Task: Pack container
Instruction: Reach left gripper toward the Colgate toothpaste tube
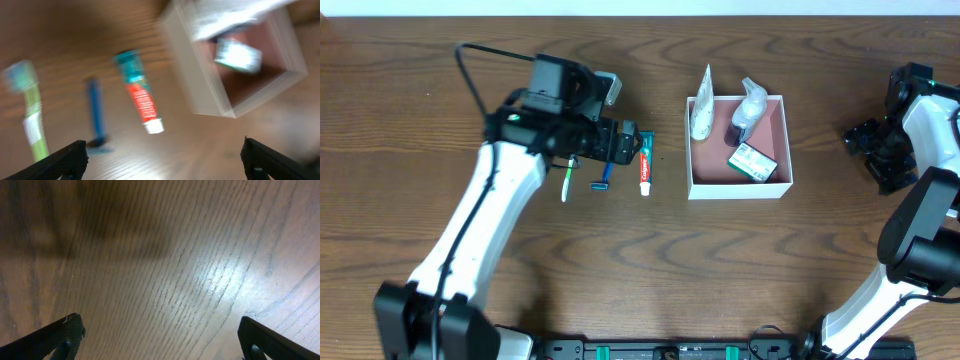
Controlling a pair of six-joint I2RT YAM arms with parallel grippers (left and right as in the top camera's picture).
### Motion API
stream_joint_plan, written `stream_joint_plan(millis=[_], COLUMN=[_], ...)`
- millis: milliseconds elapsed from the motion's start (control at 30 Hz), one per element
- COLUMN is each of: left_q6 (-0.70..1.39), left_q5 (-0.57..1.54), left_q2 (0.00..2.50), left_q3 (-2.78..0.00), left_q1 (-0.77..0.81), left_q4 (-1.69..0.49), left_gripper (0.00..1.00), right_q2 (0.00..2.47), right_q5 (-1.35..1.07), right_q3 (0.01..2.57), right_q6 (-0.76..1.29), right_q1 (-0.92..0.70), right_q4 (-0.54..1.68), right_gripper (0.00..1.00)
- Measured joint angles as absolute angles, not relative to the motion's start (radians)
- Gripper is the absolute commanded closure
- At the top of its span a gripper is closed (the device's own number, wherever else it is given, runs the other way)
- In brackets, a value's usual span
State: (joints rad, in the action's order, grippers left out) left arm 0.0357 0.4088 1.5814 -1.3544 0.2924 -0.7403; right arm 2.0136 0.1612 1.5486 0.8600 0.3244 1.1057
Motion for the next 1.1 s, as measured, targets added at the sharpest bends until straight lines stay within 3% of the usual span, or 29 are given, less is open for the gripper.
stream_joint_plan(millis=[300, 1100], left_q6=[0.162, 0.318], left_q5=[0.168, 0.130], left_q2=[1.730, 1.925], left_q3=[-1.354, -1.354], left_q1=[0.397, 0.467], left_q4=[-0.704, -0.622], left_gripper=[0.02, 0.02], right_q2=[2.014, 2.014], right_q5=[0.161, 0.161], right_q3=[1.549, 1.549], right_q6=[0.860, 0.860], right_q1=[0.324, 0.324], right_q4=[1.106, 1.106], right_gripper=[0.01, 0.01])
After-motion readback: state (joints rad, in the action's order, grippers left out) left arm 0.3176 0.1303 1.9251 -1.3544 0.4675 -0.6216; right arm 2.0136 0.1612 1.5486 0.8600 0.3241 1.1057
